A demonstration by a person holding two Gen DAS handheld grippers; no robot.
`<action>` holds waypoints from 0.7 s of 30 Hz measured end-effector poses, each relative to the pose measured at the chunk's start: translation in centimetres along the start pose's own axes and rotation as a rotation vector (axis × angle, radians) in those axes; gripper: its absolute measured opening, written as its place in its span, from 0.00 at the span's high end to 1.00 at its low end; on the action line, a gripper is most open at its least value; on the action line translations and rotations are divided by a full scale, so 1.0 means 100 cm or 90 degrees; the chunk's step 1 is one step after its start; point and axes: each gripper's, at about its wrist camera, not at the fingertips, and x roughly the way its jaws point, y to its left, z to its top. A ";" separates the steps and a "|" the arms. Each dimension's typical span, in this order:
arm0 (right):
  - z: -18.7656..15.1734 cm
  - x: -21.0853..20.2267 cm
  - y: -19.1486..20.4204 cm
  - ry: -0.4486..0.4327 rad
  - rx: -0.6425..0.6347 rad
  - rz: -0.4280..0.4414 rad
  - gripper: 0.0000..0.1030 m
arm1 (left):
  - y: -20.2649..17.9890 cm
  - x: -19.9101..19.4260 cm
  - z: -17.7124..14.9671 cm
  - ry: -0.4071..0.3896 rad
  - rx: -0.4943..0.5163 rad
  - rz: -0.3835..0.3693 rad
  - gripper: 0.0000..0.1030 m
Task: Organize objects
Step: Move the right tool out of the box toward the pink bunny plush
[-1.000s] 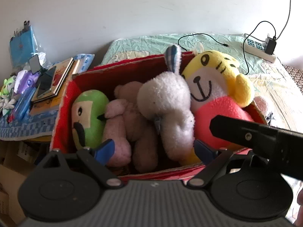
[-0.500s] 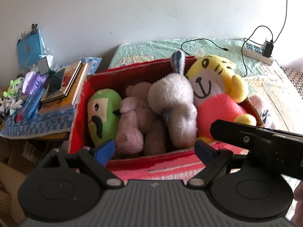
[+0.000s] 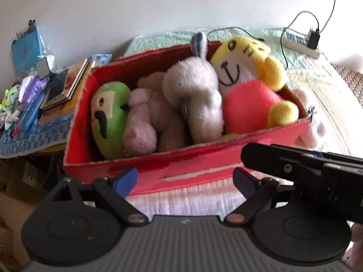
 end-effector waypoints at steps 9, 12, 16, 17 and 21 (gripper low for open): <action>-0.008 -0.002 -0.021 0.026 0.035 -0.009 0.61 | -0.024 0.018 -0.009 0.038 0.019 -0.005 0.11; -0.008 -0.004 -0.032 0.037 0.047 -0.012 0.61 | -0.034 0.024 -0.011 0.052 0.022 -0.004 0.11; -0.008 -0.009 -0.048 0.050 0.059 -0.014 0.61 | -0.049 0.031 -0.014 0.072 0.020 -0.003 0.11; -0.007 -0.010 -0.052 0.053 0.061 -0.015 0.61 | -0.052 0.032 -0.015 0.076 0.019 -0.002 0.11; -0.006 -0.015 -0.067 0.067 0.072 -0.012 0.61 | -0.069 0.036 -0.017 0.089 0.019 0.003 0.11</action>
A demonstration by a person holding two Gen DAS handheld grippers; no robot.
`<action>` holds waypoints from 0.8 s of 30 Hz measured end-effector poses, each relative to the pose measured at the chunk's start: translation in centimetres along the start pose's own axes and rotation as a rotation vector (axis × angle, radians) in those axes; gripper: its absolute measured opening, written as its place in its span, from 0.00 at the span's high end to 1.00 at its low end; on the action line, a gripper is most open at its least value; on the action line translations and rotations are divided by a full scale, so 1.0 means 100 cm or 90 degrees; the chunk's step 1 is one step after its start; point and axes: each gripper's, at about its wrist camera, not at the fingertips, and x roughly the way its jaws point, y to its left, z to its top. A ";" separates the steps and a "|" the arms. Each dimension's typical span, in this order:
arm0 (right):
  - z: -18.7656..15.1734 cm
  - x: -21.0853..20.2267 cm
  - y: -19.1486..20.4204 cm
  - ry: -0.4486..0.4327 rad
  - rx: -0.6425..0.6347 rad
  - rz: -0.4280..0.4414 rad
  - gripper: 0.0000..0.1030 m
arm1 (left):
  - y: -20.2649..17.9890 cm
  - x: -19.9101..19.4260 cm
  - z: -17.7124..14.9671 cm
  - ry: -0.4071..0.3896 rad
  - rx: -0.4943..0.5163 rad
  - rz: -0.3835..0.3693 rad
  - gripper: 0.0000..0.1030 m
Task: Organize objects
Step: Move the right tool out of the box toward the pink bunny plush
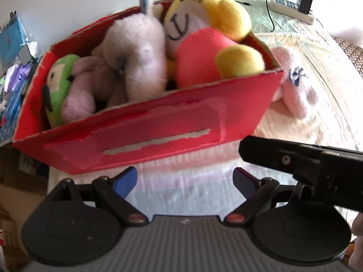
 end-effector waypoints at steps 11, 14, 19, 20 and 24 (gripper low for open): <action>0.004 -0.013 -0.031 0.037 0.007 -0.009 0.61 | -0.040 0.010 -0.004 0.027 0.001 0.017 0.11; 0.006 -0.019 -0.041 0.041 0.011 -0.018 0.57 | -0.049 0.012 -0.005 0.032 0.003 0.022 0.10; 0.011 -0.030 -0.055 0.037 0.013 -0.047 0.56 | -0.067 0.014 0.001 0.033 0.009 0.031 0.10; 0.012 -0.033 -0.058 0.034 0.014 -0.052 0.56 | -0.071 0.014 0.002 0.033 0.010 0.031 0.10; 0.015 -0.044 -0.072 0.026 0.020 -0.070 0.56 | -0.087 0.016 0.005 0.035 0.023 0.025 0.08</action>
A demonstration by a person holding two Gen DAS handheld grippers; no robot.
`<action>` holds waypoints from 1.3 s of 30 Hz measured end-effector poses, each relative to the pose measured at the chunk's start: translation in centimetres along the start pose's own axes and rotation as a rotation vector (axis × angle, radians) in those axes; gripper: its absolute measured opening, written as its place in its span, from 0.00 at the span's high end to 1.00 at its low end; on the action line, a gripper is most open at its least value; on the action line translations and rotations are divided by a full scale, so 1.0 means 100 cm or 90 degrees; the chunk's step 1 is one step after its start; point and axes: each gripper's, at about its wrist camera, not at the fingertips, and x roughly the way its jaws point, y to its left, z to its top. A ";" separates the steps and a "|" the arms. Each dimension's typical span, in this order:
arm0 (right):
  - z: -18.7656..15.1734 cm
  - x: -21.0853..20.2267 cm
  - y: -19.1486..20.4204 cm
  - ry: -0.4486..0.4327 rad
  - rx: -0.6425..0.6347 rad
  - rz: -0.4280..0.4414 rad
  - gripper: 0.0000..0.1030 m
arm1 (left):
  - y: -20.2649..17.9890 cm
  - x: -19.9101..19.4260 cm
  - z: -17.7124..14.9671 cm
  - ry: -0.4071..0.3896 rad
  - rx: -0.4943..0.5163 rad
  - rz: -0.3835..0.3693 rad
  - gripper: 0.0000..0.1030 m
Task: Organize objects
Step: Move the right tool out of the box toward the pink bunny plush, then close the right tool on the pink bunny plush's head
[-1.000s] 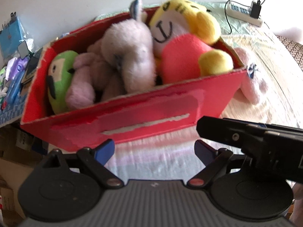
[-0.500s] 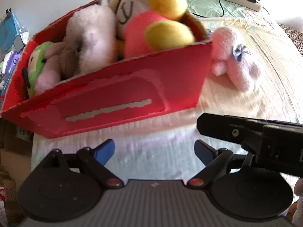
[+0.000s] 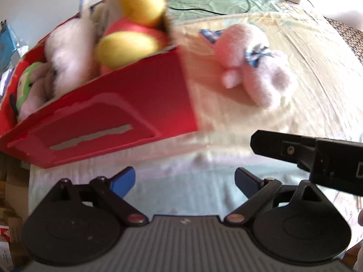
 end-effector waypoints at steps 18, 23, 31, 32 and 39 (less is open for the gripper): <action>0.024 -0.032 -0.059 -0.028 0.042 -0.007 0.56 | -0.065 0.005 0.025 0.002 0.055 -0.033 0.07; 0.037 -0.033 -0.070 -0.035 0.036 0.000 0.59 | -0.068 0.012 0.034 0.009 0.034 -0.060 0.07; 0.056 -0.021 -0.079 -0.033 0.030 0.028 0.62 | -0.080 0.017 0.041 -0.015 0.048 -0.070 0.00; 0.057 -0.018 -0.079 -0.032 0.027 0.031 0.62 | -0.079 0.018 0.042 -0.021 0.049 -0.072 0.01; 0.066 0.006 -0.075 -0.020 0.005 0.040 0.62 | -0.069 0.032 0.048 -0.021 0.042 -0.105 0.01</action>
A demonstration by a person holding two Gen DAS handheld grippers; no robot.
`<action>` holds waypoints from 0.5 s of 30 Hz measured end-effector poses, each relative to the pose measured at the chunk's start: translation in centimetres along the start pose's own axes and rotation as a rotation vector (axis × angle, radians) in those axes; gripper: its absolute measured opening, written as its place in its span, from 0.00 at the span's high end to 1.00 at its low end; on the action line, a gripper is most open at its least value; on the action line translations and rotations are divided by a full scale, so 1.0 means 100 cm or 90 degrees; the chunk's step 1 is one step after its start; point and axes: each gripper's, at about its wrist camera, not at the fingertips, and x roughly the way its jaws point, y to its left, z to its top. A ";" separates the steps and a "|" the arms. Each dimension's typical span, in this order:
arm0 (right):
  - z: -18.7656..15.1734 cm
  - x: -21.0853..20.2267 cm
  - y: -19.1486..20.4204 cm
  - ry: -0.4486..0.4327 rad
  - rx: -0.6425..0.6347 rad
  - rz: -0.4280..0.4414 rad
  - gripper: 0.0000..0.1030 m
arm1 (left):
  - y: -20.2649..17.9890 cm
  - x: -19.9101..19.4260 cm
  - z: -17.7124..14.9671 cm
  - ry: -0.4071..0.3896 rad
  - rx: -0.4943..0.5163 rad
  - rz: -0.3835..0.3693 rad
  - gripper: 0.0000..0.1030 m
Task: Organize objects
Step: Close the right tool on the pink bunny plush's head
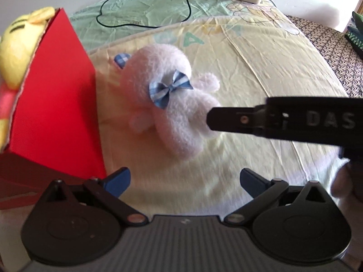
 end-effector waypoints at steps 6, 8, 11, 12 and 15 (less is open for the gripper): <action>0.011 0.026 -0.003 0.014 0.003 0.009 0.61 | 0.006 0.003 -0.003 -0.018 0.015 -0.021 0.01; 0.014 0.034 -0.005 0.024 0.017 0.033 0.61 | 0.009 0.003 -0.006 -0.023 0.013 -0.024 0.04; 0.013 0.040 -0.005 0.039 0.027 0.059 0.66 | 0.014 0.006 -0.007 -0.017 0.001 -0.035 0.04; 0.012 0.040 -0.006 0.043 0.036 0.074 0.67 | 0.016 0.008 -0.007 -0.015 -0.003 -0.042 0.04; 0.010 0.039 -0.005 0.046 0.051 0.083 0.69 | 0.018 0.007 -0.009 -0.020 -0.006 -0.053 0.04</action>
